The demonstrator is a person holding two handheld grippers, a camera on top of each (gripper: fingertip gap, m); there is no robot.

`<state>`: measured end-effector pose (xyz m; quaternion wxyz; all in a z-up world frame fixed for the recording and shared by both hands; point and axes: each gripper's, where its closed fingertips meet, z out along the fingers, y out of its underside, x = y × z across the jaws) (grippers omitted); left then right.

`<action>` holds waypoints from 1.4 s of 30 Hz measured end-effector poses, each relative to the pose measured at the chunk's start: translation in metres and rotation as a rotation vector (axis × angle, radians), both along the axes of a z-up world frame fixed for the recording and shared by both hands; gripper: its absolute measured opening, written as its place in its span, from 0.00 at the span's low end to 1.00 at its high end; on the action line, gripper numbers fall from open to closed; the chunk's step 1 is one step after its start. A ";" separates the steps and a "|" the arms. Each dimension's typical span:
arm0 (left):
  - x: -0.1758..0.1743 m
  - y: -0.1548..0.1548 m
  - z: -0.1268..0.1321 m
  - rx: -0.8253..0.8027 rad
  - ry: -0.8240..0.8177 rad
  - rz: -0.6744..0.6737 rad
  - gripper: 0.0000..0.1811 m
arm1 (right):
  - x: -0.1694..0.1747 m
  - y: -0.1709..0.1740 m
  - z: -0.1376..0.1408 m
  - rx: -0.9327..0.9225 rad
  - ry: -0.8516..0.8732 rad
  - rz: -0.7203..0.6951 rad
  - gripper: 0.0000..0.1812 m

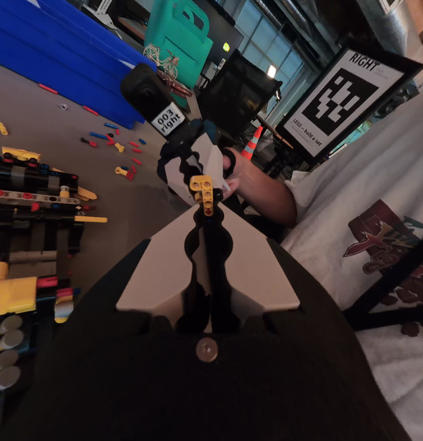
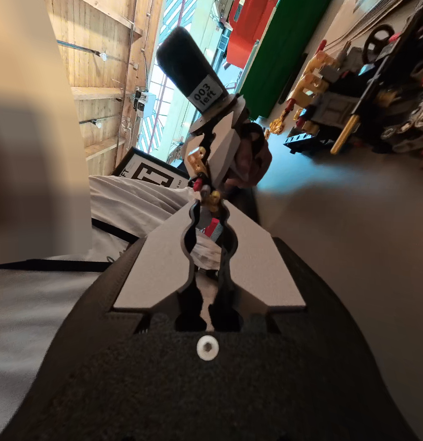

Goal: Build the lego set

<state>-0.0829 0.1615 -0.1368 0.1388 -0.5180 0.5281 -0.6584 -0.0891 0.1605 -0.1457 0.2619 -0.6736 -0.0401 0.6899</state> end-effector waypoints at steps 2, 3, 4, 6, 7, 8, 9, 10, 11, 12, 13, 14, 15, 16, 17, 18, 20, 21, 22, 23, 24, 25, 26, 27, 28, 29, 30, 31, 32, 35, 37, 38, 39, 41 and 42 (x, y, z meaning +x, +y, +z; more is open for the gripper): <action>0.002 0.003 0.000 -0.007 0.000 0.023 0.04 | -0.003 0.004 0.001 0.014 0.003 -0.022 0.08; 0.002 0.004 -0.001 -0.008 0.000 0.029 0.04 | -0.004 0.005 0.002 0.022 0.006 -0.023 0.08; 0.002 0.003 -0.001 -0.012 -0.002 0.025 0.04 | -0.006 0.006 0.001 0.026 0.003 -0.023 0.08; 0.003 0.004 -0.001 -0.010 -0.003 0.038 0.04 | -0.007 0.010 -0.001 0.050 -0.032 -0.045 0.08; 0.003 0.006 -0.001 -0.002 -0.004 0.047 0.04 | -0.006 0.011 -0.002 0.057 -0.046 -0.057 0.08; 0.003 0.007 -0.001 0.009 -0.002 0.051 0.04 | -0.004 0.011 -0.004 0.057 -0.076 -0.060 0.08; 0.003 0.009 -0.002 0.022 0.000 0.057 0.04 | -0.002 0.010 -0.009 0.064 -0.124 -0.057 0.08; 0.002 0.011 -0.003 0.040 -0.001 0.068 0.04 | 0.002 0.010 -0.016 0.069 -0.192 -0.062 0.08; 0.001 0.014 -0.001 0.060 -0.003 0.081 0.04 | 0.009 0.009 -0.027 0.071 -0.295 -0.070 0.08; 0.000 0.016 0.001 0.068 -0.011 0.089 0.04 | 0.018 0.007 -0.044 0.068 -0.433 -0.063 0.08; 0.000 0.017 0.004 0.071 -0.020 0.095 0.04 | 0.027 0.004 -0.061 0.058 -0.577 -0.046 0.08; -0.001 0.017 0.005 0.073 -0.027 0.099 0.04 | 0.036 0.001 -0.073 0.060 -0.702 -0.024 0.08; -0.001 0.016 0.005 0.075 -0.030 0.096 0.04 | 0.041 -0.002 -0.081 0.085 -0.808 0.010 0.08; -0.001 0.014 0.005 0.078 -0.029 0.090 0.04 | 0.043 -0.006 -0.085 0.130 -0.905 0.050 0.08; -0.001 0.013 0.004 0.083 -0.026 0.089 0.04 | 0.045 -0.008 -0.089 0.165 -1.003 0.083 0.08; 0.000 0.013 0.003 0.092 -0.023 0.091 0.04 | 0.048 -0.010 -0.094 0.187 -1.088 0.120 0.08; 0.000 0.012 0.000 0.108 -0.016 0.090 0.04 | 0.048 -0.013 -0.095 0.251 -1.189 0.184 0.08; 0.000 0.013 -0.001 0.117 -0.015 0.092 0.04 | 0.050 -0.012 -0.096 0.271 -1.237 0.193 0.09; -0.001 0.014 0.000 0.120 -0.016 0.095 0.04 | 0.051 -0.012 -0.096 0.285 -1.267 0.205 0.09; -0.001 0.015 0.001 0.120 -0.018 0.098 0.04 | 0.052 -0.012 -0.097 0.295 -1.286 0.211 0.11; -0.001 0.016 0.002 0.118 -0.019 0.103 0.04 | 0.053 -0.012 -0.097 0.303 -1.290 0.213 0.12; -0.002 0.018 0.003 0.117 -0.021 0.109 0.04 | 0.054 -0.012 -0.097 0.304 -1.293 0.207 0.12; -0.002 0.019 0.003 0.115 -0.022 0.113 0.04 | 0.056 -0.012 -0.096 0.302 -1.293 0.201 0.13; -0.003 0.021 0.004 0.113 -0.023 0.116 0.04 | 0.058 -0.013 -0.096 0.298 -1.296 0.188 0.13; -0.003 0.022 0.004 0.112 -0.023 0.119 0.04 | 0.060 -0.013 -0.095 0.299 -1.299 0.171 0.13; -0.003 0.022 0.005 0.112 -0.022 0.122 0.04 | 0.060 -0.014 -0.094 0.306 -1.298 0.156 0.13; -0.003 0.022 0.005 0.112 -0.021 0.122 0.04 | 0.059 -0.017 -0.092 0.320 -1.295 0.147 0.13; -0.002 0.022 0.005 0.111 -0.022 0.122 0.04 | 0.058 -0.018 -0.090 0.345 -1.295 0.130 0.13; -0.003 0.022 0.005 0.111 -0.021 0.120 0.04 | 0.057 -0.021 -0.088 0.370 -1.295 0.119 0.13; -0.003 0.021 0.005 0.112 -0.021 0.115 0.04 | 0.061 -0.022 -0.090 0.451 -1.333 0.081 0.11; -0.003 0.019 0.006 0.109 -0.022 0.109 0.04 | 0.063 -0.020 -0.093 0.496 -1.343 0.067 0.11; -0.003 0.018 0.005 0.110 -0.021 0.108 0.04 | 0.063 -0.020 -0.096 0.509 -1.346 0.071 0.12; -0.002 0.018 0.005 0.112 -0.021 0.109 0.04 | 0.061 -0.020 -0.096 0.524 -1.329 0.077 0.11; -0.003 0.018 0.005 0.113 -0.021 0.108 0.04 | 0.058 -0.017 -0.095 0.575 -1.318 0.061 0.08; -0.003 0.019 0.005 0.115 -0.021 0.111 0.04 | 0.058 -0.015 -0.096 0.594 -1.321 0.049 0.08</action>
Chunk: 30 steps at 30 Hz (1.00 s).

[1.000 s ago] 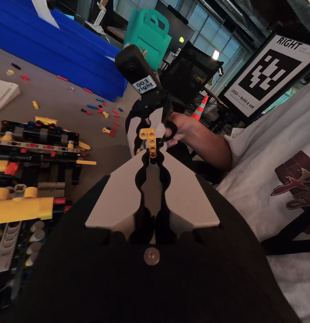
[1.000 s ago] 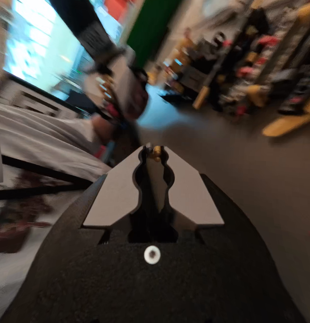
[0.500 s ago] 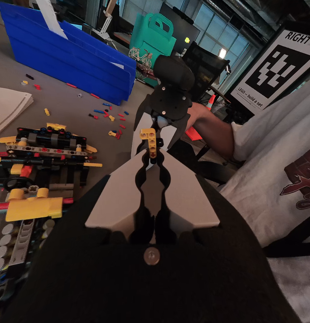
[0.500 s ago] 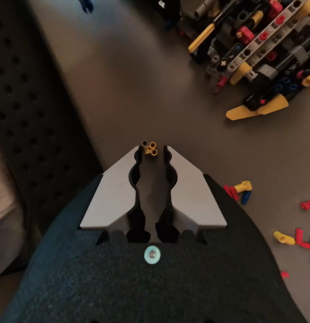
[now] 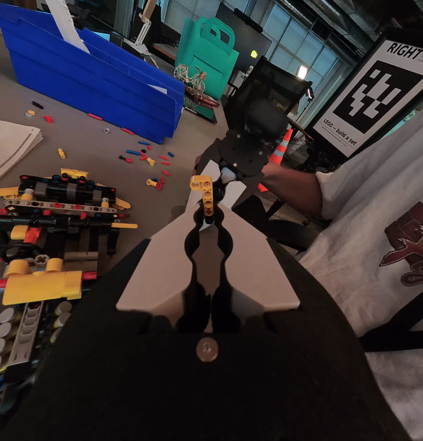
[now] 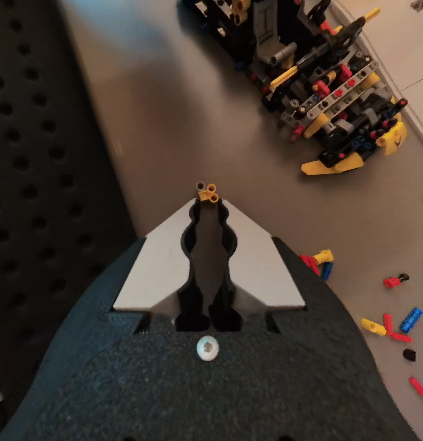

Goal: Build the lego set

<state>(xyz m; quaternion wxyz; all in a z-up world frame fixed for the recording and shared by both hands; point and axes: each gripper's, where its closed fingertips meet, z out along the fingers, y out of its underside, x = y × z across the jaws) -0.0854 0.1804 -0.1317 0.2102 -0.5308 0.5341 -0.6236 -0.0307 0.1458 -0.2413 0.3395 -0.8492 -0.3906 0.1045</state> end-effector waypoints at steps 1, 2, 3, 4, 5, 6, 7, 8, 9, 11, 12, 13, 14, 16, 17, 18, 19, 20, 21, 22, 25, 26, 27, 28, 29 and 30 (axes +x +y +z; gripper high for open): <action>0.000 0.001 0.000 0.001 0.000 0.003 0.04 | -0.001 0.001 0.000 0.009 0.014 0.007 0.08; 0.000 0.001 0.000 0.000 0.000 0.005 0.04 | -0.002 0.001 0.000 0.004 0.035 0.003 0.08; 0.000 0.002 0.000 -0.002 -0.001 0.005 0.04 | -0.002 0.003 0.001 -0.013 0.067 -0.015 0.08; 0.000 0.002 0.001 -0.005 -0.002 0.006 0.04 | -0.002 0.005 0.003 -0.038 0.121 -0.050 0.08; 0.000 0.003 0.001 -0.009 -0.003 0.007 0.04 | -0.001 0.008 0.006 -0.078 0.191 -0.097 0.07; 0.000 0.003 0.001 -0.013 -0.004 0.007 0.04 | 0.001 0.011 0.009 -0.129 0.269 -0.152 0.07; -0.001 0.003 0.002 -0.018 -0.006 0.006 0.04 | 0.002 0.013 0.013 -0.202 0.362 -0.206 0.07; -0.001 0.002 0.003 -0.027 -0.008 0.003 0.04 | 0.002 0.014 0.017 -0.295 0.483 -0.256 0.07; -0.001 0.002 0.004 -0.039 -0.011 -0.003 0.04 | 0.003 0.016 0.023 -0.385 0.614 -0.313 0.07; -0.001 0.000 0.005 -0.059 -0.015 -0.013 0.04 | 0.009 0.012 0.023 -0.586 0.777 -0.402 0.07; -0.002 -0.001 0.006 -0.066 -0.017 -0.018 0.04 | 0.010 0.005 0.017 -0.701 0.794 -0.422 0.07; -0.002 -0.002 0.007 -0.073 -0.020 -0.024 0.04 | 0.010 0.003 0.018 -0.764 0.852 -0.429 0.07; -0.002 -0.003 0.008 -0.079 -0.024 -0.030 0.04 | 0.009 0.002 0.022 -0.797 0.911 -0.439 0.07; -0.003 -0.005 0.010 -0.083 -0.028 -0.037 0.04 | 0.009 -0.012 0.015 -0.865 0.845 -0.423 0.07; -0.003 -0.005 0.010 -0.082 -0.030 -0.040 0.04 | 0.005 -0.018 0.021 -0.908 0.877 -0.401 0.08; -0.004 -0.006 0.011 -0.081 -0.032 -0.041 0.04 | 0.004 -0.023 0.023 -0.949 0.893 -0.388 0.07; -0.004 -0.006 0.011 -0.082 -0.033 -0.043 0.04 | 0.006 -0.031 0.016 -0.984 0.831 -0.396 0.07; -0.004 -0.007 0.012 -0.084 -0.034 -0.046 0.04 | 0.013 -0.039 0.005 -1.005 0.724 -0.410 0.07; -0.004 -0.007 0.012 -0.087 -0.035 -0.049 0.04 | 0.014 -0.044 0.006 -1.029 0.701 -0.398 0.07; -0.004 -0.008 0.013 -0.091 -0.036 -0.053 0.04 | 0.014 -0.051 0.006 -1.063 0.659 -0.384 0.07; -0.004 -0.011 0.012 -0.089 -0.035 -0.061 0.04 | 0.012 -0.069 0.006 -1.152 0.546 -0.334 0.07; -0.004 -0.011 0.012 -0.085 -0.032 -0.062 0.04 | 0.010 -0.076 0.007 -1.191 0.523 -0.307 0.07; -0.004 -0.011 0.011 -0.080 -0.031 -0.062 0.04 | 0.010 -0.078 0.007 -1.209 0.516 -0.294 0.07; -0.004 -0.012 0.011 -0.077 -0.031 -0.063 0.04 | 0.012 -0.077 0.007 -1.213 0.507 -0.287 0.07; -0.004 -0.012 0.011 -0.076 -0.031 -0.064 0.04 | 0.014 -0.077 0.006 -1.205 0.488 -0.270 0.07; -0.004 -0.012 0.011 -0.074 -0.032 -0.064 0.04 | 0.015 -0.076 0.007 -1.184 0.471 -0.249 0.09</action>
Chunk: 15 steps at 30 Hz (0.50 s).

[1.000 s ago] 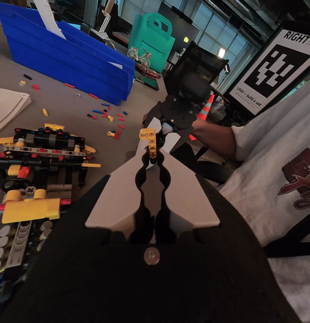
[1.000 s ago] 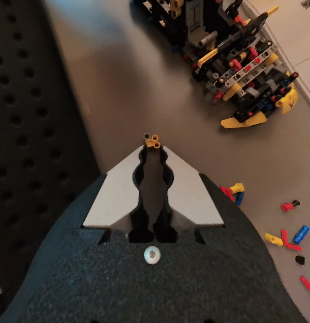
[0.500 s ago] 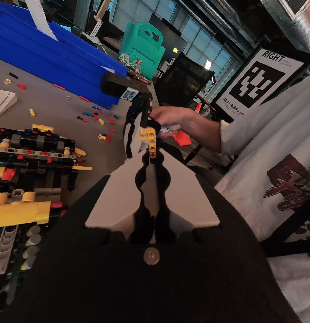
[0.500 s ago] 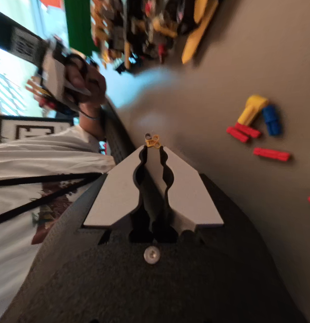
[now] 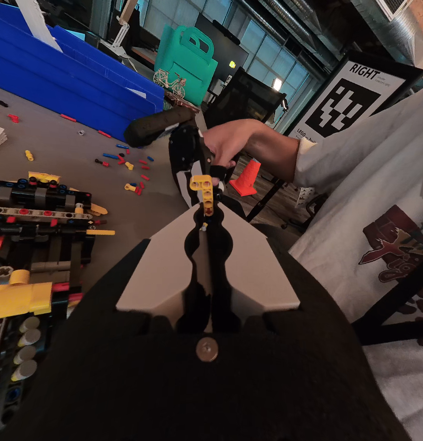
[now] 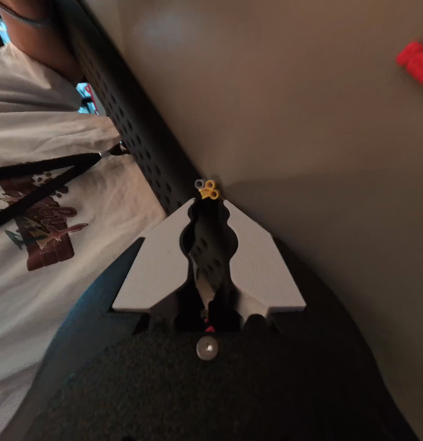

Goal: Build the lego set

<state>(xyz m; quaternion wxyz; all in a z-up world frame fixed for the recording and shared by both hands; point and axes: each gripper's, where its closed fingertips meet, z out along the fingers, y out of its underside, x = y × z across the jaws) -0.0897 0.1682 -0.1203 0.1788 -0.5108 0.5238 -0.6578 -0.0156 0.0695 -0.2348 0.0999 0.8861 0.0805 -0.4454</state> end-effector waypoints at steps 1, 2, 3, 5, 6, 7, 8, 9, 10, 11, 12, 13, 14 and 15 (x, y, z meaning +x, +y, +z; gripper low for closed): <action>0.000 0.000 0.000 0.001 0.000 0.001 0.04 | 0.000 -0.001 0.002 0.021 -0.006 0.024 0.11; 0.000 0.001 0.000 0.002 0.000 0.002 0.04 | 0.000 0.000 0.004 0.055 -0.012 0.040 0.15; 0.000 0.001 0.000 0.001 0.000 0.002 0.04 | 0.000 0.002 0.006 0.101 -0.020 0.050 0.18; 0.000 0.001 0.000 -0.001 0.001 0.004 0.04 | 0.003 0.009 0.011 0.214 -0.068 0.047 0.17; 0.000 0.001 -0.001 0.002 0.003 0.005 0.04 | 0.005 0.014 0.014 0.305 -0.104 0.059 0.16; 0.001 0.001 -0.001 0.008 0.006 0.007 0.04 | 0.006 0.020 0.017 0.434 -0.157 0.084 0.15; 0.001 0.001 -0.002 0.018 0.008 0.009 0.04 | 0.008 0.027 0.021 0.575 -0.217 0.110 0.14; 0.001 0.000 -0.002 0.026 0.009 0.009 0.04 | 0.010 0.030 0.023 0.694 -0.280 0.134 0.14; 0.001 -0.001 -0.003 0.032 0.012 0.010 0.04 | 0.011 0.033 0.025 0.785 -0.335 0.143 0.14; 0.002 -0.002 -0.004 0.035 0.020 0.012 0.04 | 0.011 0.034 0.028 0.856 -0.363 0.133 0.14; 0.003 -0.002 -0.008 0.037 0.041 0.015 0.04 | 0.010 0.036 0.030 0.900 -0.367 0.101 0.14; 0.005 -0.003 -0.014 0.037 0.075 0.018 0.04 | 0.004 0.037 0.034 0.923 -0.340 0.057 0.14; 0.006 -0.004 -0.020 0.031 0.108 0.018 0.04 | -0.004 0.041 0.040 0.946 -0.288 0.005 0.14; 0.008 -0.007 -0.024 0.017 0.126 0.011 0.04 | -0.013 0.048 0.047 0.981 -0.233 -0.058 0.15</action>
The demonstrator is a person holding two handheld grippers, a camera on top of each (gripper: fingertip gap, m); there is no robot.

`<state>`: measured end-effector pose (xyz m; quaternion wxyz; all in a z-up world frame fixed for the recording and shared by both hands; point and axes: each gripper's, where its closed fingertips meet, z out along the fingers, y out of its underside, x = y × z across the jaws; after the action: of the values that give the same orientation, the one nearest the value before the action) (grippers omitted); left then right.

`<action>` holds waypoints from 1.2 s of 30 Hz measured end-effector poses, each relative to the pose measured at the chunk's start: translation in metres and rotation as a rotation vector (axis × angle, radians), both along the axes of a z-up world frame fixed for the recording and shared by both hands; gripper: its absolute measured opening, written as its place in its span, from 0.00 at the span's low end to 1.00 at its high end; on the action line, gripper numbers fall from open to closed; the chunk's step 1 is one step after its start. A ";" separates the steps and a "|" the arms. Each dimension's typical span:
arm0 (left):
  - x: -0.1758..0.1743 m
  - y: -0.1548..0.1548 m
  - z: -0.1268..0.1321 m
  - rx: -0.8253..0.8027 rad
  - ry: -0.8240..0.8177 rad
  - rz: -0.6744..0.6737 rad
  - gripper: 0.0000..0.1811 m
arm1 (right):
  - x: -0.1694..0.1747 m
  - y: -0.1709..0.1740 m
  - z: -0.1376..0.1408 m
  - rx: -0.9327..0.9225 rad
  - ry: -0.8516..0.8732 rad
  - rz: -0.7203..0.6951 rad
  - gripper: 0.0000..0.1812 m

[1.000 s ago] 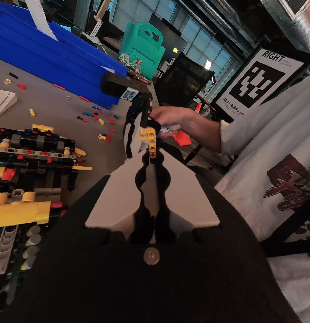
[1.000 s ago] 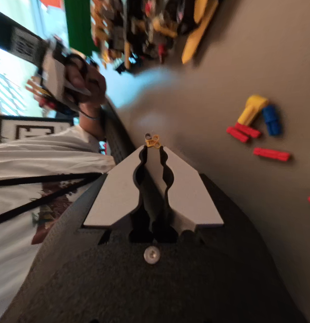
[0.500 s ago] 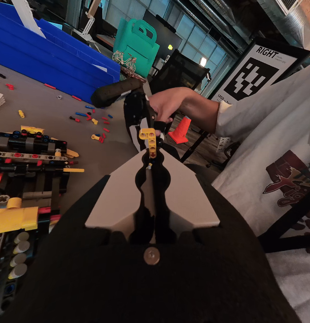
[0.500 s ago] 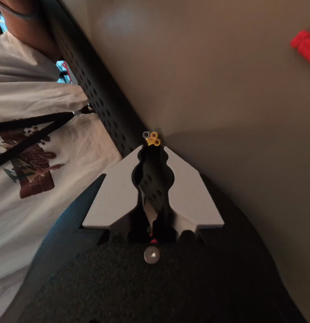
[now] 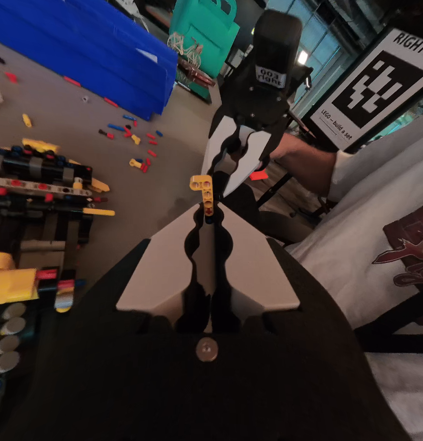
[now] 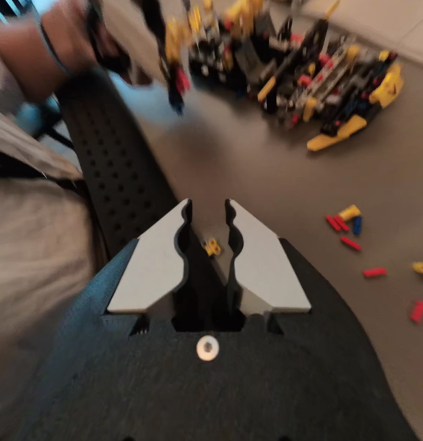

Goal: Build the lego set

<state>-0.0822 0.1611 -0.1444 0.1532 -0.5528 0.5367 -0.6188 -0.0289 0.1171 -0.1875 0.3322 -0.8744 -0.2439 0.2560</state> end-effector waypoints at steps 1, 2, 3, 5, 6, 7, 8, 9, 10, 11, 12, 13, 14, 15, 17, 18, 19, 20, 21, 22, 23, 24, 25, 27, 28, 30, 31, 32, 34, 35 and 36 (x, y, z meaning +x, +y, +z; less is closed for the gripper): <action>0.001 -0.004 -0.001 -0.024 0.004 -0.015 0.04 | -0.011 0.007 0.010 0.050 0.082 -0.006 0.18; 0.001 -0.009 -0.001 -0.049 0.001 -0.031 0.04 | -0.024 0.013 0.022 0.107 0.183 -0.001 0.18; 0.002 -0.013 0.000 -0.073 -0.005 -0.049 0.04 | -0.033 0.019 0.035 0.153 0.280 -0.010 0.17; 0.001 -0.021 0.002 -0.110 -0.020 -0.083 0.04 | -0.045 0.025 0.053 0.155 0.473 -0.001 0.08; 0.001 -0.023 0.005 -0.131 -0.034 -0.091 0.04 | -0.046 0.027 0.057 0.132 0.542 -0.009 0.09; 0.000 -0.023 0.010 -0.160 -0.051 -0.097 0.04 | -0.047 0.028 0.059 0.117 0.592 -0.002 0.09; -0.001 -0.023 0.013 -0.185 -0.059 -0.105 0.04 | -0.048 0.028 0.062 0.107 0.633 0.004 0.08; -0.002 -0.024 0.015 -0.195 -0.061 -0.112 0.04 | -0.049 0.028 0.063 0.103 0.654 0.008 0.08; -0.002 -0.025 0.015 -0.194 -0.062 -0.116 0.04 | -0.050 0.028 0.063 0.105 0.651 0.005 0.07; -0.002 -0.026 0.015 -0.190 -0.061 -0.118 0.04 | -0.050 0.029 0.060 0.108 0.629 0.005 0.06; -0.002 -0.026 0.015 -0.188 -0.060 -0.118 0.04 | -0.051 0.029 0.059 0.109 0.619 0.010 0.06; -0.002 -0.026 0.015 -0.195 -0.065 -0.119 0.04 | -0.050 0.029 0.060 0.110 0.633 0.008 0.05; -0.002 -0.027 0.017 -0.215 -0.067 -0.125 0.04 | -0.051 0.028 0.062 0.104 0.648 0.014 0.05; -0.003 -0.027 0.017 -0.234 -0.064 -0.131 0.04 | -0.052 0.027 0.062 0.089 0.661 0.020 0.05; -0.002 -0.026 0.017 -0.254 -0.061 -0.128 0.04 | -0.052 0.029 0.063 0.087 0.666 0.015 0.04; -0.002 -0.025 0.017 -0.262 -0.060 -0.128 0.04 | -0.052 0.029 0.063 0.081 0.670 0.016 0.04; -0.002 -0.025 0.016 -0.267 -0.056 -0.127 0.04 | -0.052 0.029 0.063 0.067 0.671 0.015 0.03; -0.001 -0.024 0.015 -0.268 -0.052 -0.120 0.04 | -0.051 0.030 0.061 0.055 0.663 0.008 0.03; 0.000 -0.022 0.014 -0.263 -0.046 -0.107 0.04 | -0.050 0.031 0.060 0.049 0.643 -0.002 0.03; 0.002 -0.020 0.011 -0.251 -0.039 -0.092 0.04 | -0.048 0.032 0.057 0.056 0.610 -0.014 0.02; 0.003 -0.017 0.008 -0.234 -0.028 -0.078 0.05 | -0.046 0.033 0.056 0.065 0.572 -0.023 0.02; 0.003 -0.015 0.005 -0.217 -0.016 -0.070 0.07 | -0.045 0.034 0.054 0.064 0.531 -0.030 0.02; 0.003 -0.011 0.003 -0.204 -0.003 -0.061 0.09 | -0.041 0.036 0.051 0.061 0.478 -0.045 0.02; 0.003 0.000 0.002 -0.176 0.008 -0.023 0.14 | -0.029 0.039 0.044 0.048 0.358 -0.084 0.02; 0.002 0.006 0.002 -0.147 0.010 -0.001 0.14 | -0.023 0.039 0.036 0.002 0.285 -0.094 0.02; 0.001 0.018 0.002 -0.077 0.004 0.043 0.14 | -0.017 0.029 0.012 -0.188 0.144 -0.067 0.02; 0.001 0.022 0.004 -0.056 -0.005 0.064 0.14 | -0.014 0.031 0.006 -0.209 0.087 -0.077 0.02; 0.000 0.025 0.006 -0.047 -0.014 0.077 0.14 | -0.013 0.032 -0.001 -0.227 0.024 -0.075 0.02; 0.000 0.027 0.009 -0.045 -0.027 0.092 0.14 | -0.016 0.025 -0.017 -0.327 -0.100 -0.018 0.02; 0.000 0.027 0.010 -0.047 -0.031 0.095 0.14 | -0.017 0.027 -0.022 -0.333 -0.148 -0.012 0.02; 0.000 0.026 0.010 -0.049 -0.029 0.090 0.14 | -0.019 0.029 -0.025 -0.338 -0.175 0.001 0.02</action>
<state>-0.0821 0.1875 -0.1346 0.1748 -0.5709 0.4937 -0.6323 -0.0478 0.1463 -0.2122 0.1581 -0.9366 -0.2260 0.2163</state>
